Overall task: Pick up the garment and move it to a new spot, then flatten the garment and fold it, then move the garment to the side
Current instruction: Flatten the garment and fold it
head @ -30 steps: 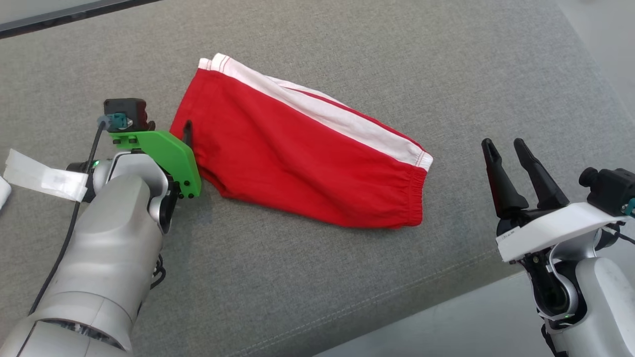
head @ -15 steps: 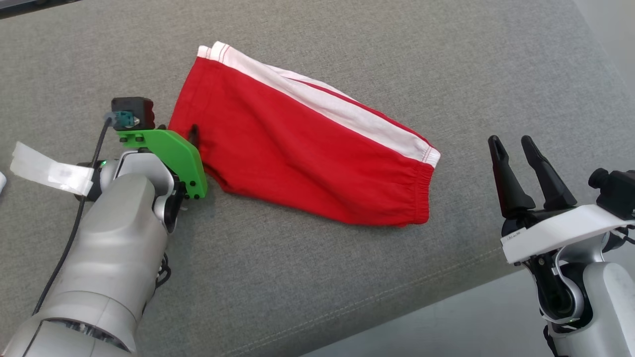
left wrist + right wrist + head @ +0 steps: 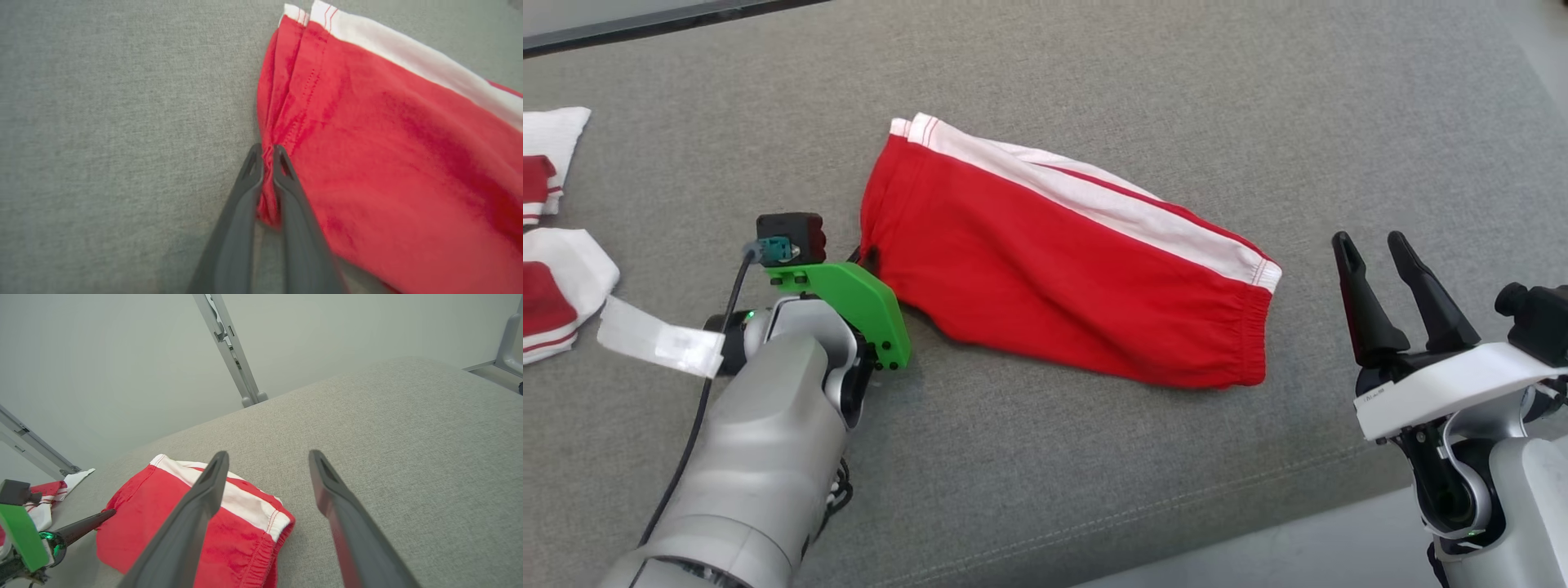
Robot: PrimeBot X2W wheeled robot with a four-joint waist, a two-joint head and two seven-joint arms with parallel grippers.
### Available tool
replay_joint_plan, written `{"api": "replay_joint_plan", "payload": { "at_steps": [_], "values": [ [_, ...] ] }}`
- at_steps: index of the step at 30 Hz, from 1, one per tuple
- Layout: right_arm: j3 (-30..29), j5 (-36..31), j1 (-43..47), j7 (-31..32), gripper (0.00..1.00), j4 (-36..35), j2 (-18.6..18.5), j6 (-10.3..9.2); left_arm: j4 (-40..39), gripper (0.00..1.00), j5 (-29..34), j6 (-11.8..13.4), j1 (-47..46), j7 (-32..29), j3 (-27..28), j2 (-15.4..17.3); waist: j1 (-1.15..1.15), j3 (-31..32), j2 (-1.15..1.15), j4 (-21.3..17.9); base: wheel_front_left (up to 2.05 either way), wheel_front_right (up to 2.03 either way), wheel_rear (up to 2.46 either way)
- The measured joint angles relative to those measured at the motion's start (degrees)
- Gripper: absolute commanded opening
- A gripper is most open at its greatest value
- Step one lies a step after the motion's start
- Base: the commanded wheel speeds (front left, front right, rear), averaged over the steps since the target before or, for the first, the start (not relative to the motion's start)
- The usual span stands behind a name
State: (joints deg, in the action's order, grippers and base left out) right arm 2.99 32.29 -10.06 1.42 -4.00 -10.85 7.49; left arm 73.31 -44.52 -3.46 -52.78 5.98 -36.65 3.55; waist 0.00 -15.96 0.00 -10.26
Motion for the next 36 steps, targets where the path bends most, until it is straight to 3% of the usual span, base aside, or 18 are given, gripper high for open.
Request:
{"api": "replay_joint_plan", "payload": {
  "at_steps": [12,24,34,36],
  "values": [
    [-1.1,-0.4,1.4,0.7,1.0,0.8,-1.7,0.0,-5.1,0.0,-5.9,1.1,9.8,6.3,1.2,-0.7,0.0,4.1,0.0,6.1,0.0,0.0,0.0],
    [-1.7,-3.9,2.8,1.0,1.0,2.3,-1.9,0.01,-17.9,0.0,-11.7,8.6,20.9,8.7,-1.5,-0.8,0.0,8.8,0.0,12.3,0.0,0.0,0.0],
    [-0.6,-6.4,3.1,0.7,1.0,3.9,-1.7,0.0,-24.6,0.0,-9.6,10.9,25.1,9.0,0.8,-0.4,0.0,10.2,0.0,12.8,0.0,0.0,0.0],
    [-0.5,-6.9,3.0,0.5,1.0,4.3,-1.6,0.01,-27.1,0.45,-7.7,11.2,25.5,9.1,2.5,0.3,0.0,10.3,0.0,12.6,0.0,0.0,0.0]
  ]
}}
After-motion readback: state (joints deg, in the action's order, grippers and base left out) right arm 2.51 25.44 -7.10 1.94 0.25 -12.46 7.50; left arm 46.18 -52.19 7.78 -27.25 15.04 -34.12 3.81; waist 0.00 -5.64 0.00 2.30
